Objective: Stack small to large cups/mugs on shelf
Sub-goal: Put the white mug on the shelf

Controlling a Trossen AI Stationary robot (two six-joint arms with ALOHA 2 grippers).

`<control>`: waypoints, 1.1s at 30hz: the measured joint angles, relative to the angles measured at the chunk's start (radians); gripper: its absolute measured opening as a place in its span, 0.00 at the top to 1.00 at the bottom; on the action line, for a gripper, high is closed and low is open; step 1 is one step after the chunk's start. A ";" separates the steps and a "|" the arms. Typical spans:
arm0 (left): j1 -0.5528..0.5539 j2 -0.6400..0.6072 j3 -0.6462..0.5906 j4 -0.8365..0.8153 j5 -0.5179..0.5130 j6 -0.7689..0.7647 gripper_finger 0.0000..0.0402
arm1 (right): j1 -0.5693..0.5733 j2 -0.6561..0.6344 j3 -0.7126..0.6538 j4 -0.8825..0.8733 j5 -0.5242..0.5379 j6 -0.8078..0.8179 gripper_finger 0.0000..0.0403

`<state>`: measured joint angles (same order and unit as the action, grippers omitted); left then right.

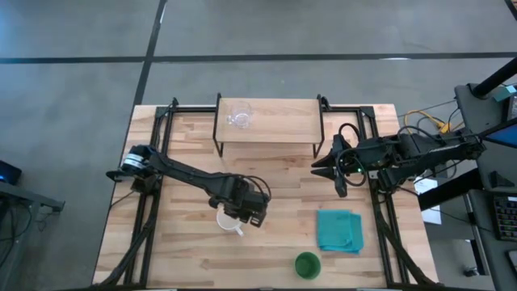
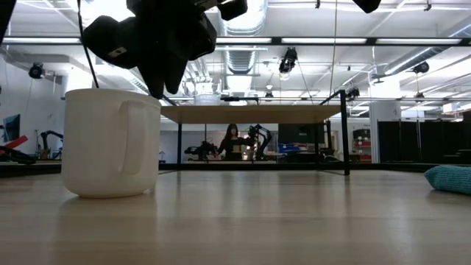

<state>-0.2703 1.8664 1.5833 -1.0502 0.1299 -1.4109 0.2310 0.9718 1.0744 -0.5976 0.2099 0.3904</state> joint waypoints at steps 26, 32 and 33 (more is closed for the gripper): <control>-0.001 -0.003 -0.007 -0.042 0.022 -0.024 0.82 | 0.000 0.000 0.000 0.000 0.000 0.002 0.76; -0.001 -0.003 -0.008 -0.037 0.018 -0.050 0.83 | 0.000 0.000 0.000 0.000 0.000 0.002 0.76; -0.001 -0.003 -0.010 -0.032 0.017 -0.050 0.82 | 0.000 0.000 0.000 0.000 0.000 0.002 0.76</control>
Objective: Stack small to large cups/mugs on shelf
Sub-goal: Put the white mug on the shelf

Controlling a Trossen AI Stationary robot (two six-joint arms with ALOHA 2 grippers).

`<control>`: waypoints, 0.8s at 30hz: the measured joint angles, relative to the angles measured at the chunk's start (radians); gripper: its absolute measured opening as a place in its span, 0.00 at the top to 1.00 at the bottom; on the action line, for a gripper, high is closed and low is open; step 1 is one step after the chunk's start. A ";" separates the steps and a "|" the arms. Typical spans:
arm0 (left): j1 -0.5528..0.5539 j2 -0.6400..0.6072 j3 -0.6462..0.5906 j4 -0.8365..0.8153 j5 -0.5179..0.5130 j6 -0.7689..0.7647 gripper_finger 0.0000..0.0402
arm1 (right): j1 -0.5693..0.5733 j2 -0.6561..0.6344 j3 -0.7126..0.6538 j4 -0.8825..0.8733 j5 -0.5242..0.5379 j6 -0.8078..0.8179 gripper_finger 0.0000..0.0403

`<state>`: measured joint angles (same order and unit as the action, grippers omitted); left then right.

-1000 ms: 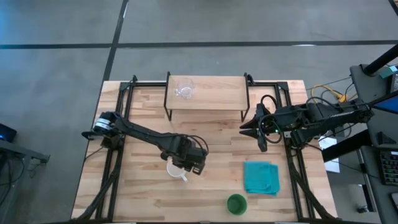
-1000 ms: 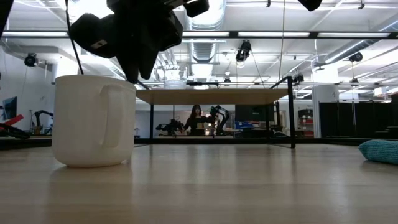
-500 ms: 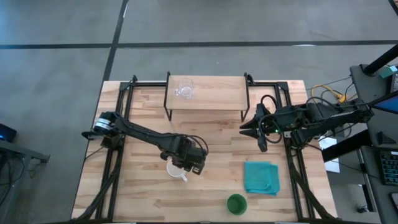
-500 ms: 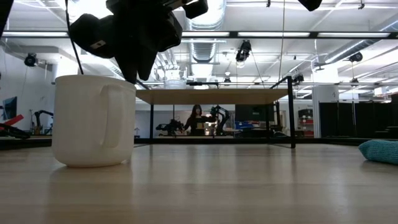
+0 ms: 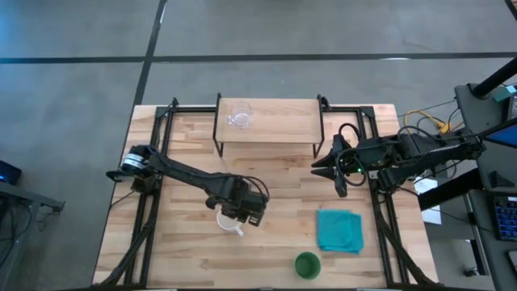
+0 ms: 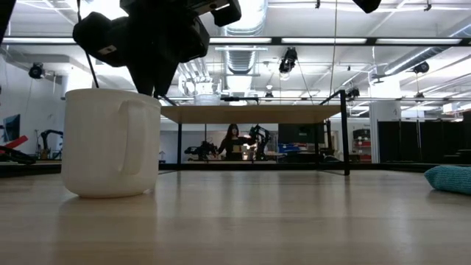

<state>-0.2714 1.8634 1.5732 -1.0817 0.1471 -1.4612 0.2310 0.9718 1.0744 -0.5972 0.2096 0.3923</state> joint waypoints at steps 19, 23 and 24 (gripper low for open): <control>-0.005 -0.001 -0.044 0.040 -0.007 0.039 0.83 | 0.000 0.000 0.000 0.000 0.000 0.000 0.76; -0.005 0.001 -0.044 0.050 -0.025 0.096 0.84 | 0.000 0.000 0.000 0.000 0.000 0.000 0.76; -0.005 0.001 -0.044 0.051 -0.025 0.110 0.86 | 0.000 0.000 0.000 0.000 0.000 0.000 0.76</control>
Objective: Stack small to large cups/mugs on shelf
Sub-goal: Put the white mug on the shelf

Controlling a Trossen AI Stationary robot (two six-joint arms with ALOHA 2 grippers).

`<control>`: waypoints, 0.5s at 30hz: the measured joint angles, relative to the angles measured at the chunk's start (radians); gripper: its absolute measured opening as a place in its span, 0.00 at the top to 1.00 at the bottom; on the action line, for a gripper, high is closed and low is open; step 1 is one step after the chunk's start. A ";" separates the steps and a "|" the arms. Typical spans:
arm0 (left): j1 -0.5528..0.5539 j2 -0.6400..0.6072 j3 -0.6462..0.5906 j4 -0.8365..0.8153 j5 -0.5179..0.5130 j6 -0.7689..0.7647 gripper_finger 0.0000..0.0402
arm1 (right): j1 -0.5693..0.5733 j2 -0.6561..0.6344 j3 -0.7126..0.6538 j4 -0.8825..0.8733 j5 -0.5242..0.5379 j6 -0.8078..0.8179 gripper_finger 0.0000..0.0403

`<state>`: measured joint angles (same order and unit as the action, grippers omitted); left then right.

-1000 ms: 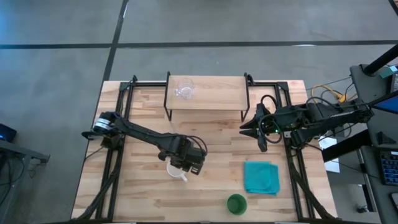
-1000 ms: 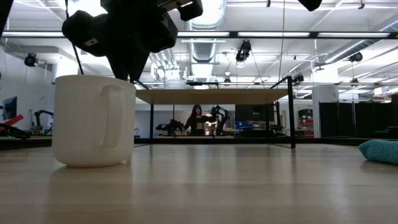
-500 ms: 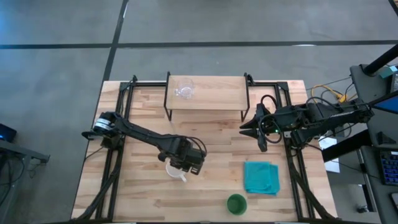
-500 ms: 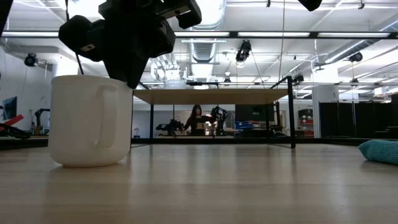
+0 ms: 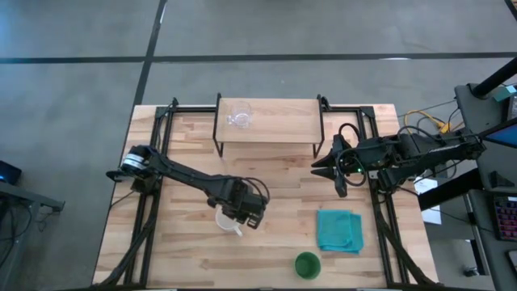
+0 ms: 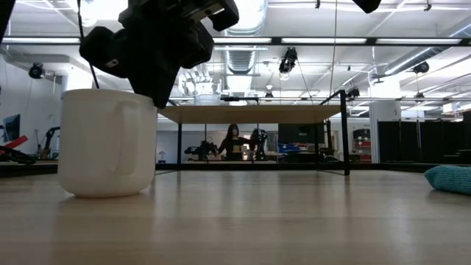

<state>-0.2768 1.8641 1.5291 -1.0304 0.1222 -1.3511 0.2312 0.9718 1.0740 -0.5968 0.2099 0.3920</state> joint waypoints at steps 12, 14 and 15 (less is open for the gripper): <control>0.000 0.001 0.000 0.002 0.007 0.194 0.99 | 0.000 0.000 0.000 0.000 0.000 0.000 0.76; -0.002 0.001 0.005 -0.001 0.008 0.231 1.00 | 0.000 0.000 0.000 0.000 0.000 0.000 0.76; -0.002 0.001 0.011 -0.001 0.009 0.255 1.00 | 0.000 0.000 0.000 0.000 0.000 0.000 0.76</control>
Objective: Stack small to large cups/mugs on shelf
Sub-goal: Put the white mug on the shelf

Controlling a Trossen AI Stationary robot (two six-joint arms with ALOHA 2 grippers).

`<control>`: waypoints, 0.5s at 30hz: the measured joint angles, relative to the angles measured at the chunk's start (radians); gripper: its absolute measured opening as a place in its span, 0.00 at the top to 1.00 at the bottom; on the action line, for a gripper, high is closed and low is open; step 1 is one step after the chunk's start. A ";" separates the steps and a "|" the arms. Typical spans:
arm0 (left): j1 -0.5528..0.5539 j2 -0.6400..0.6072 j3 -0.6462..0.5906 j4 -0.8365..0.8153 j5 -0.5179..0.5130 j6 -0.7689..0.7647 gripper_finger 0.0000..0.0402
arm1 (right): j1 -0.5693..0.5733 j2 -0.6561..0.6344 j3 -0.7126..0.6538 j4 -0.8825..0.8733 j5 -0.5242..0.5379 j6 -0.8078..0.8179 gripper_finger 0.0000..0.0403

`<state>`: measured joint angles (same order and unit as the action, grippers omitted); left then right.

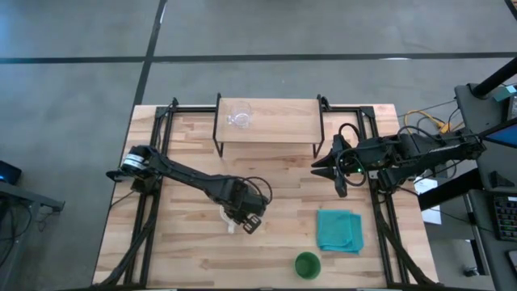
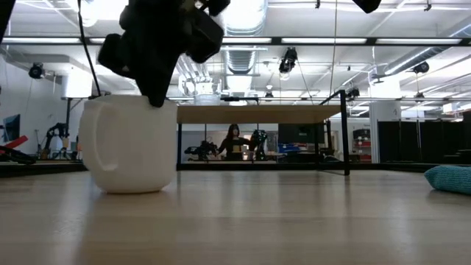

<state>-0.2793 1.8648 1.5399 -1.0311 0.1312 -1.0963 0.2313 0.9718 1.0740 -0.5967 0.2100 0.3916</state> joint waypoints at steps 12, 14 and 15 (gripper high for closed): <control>0.020 -0.024 0.158 -0.100 -0.007 0.199 1.00 | 0.000 0.000 0.000 0.000 0.000 -0.008 0.76; 0.028 -0.024 0.200 -0.152 -0.033 0.235 1.00 | 0.000 0.000 0.000 0.000 0.000 -0.008 0.76; 0.033 -0.024 0.219 -0.176 -0.041 0.251 1.00 | 0.000 0.000 0.000 0.000 0.000 -0.008 0.76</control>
<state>-0.2467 1.8407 1.7591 -1.2069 0.0904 -0.8455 0.2311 0.9717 1.0740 -0.5964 0.2100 0.3840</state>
